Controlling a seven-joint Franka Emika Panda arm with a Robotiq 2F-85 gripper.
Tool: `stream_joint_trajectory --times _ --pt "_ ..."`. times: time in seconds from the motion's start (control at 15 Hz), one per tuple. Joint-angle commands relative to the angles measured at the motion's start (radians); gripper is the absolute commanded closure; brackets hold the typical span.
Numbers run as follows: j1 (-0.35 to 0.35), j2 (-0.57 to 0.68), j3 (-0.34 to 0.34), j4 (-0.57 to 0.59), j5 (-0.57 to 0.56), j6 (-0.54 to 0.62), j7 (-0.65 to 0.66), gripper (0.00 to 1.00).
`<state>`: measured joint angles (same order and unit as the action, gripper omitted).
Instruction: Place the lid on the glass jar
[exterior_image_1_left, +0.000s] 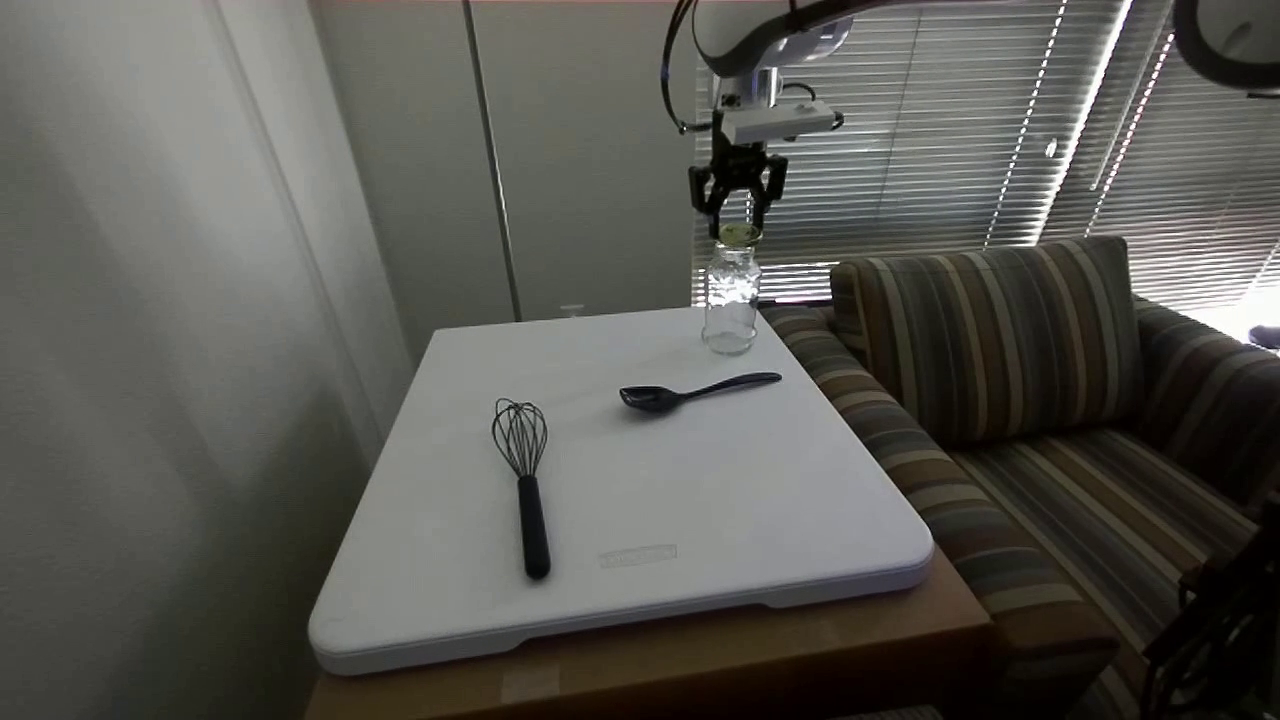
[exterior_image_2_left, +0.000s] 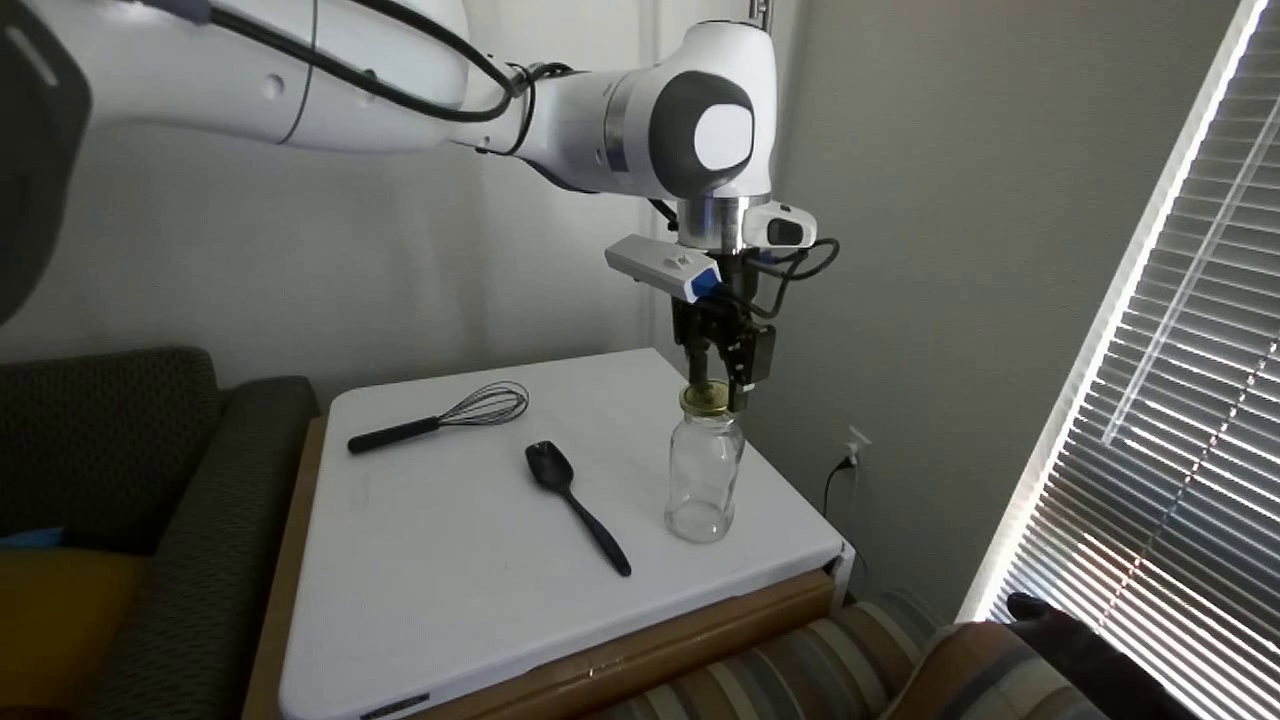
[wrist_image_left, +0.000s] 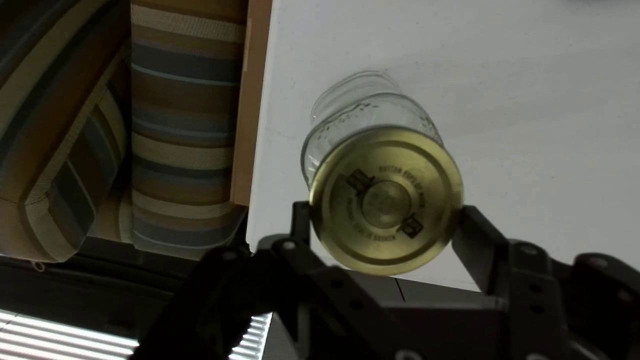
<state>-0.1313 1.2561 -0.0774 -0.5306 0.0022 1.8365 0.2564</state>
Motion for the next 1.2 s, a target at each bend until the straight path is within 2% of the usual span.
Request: stream_joint_trajectory --times 0.0,0.4,1.13 --pt "-0.014 0.026 0.003 0.040 0.010 -0.004 0.024 0.53" --pt "-0.026 0.034 0.014 0.042 0.026 -0.020 0.081 0.53" --pt "-0.032 0.035 0.023 0.059 0.059 0.018 0.106 0.53"
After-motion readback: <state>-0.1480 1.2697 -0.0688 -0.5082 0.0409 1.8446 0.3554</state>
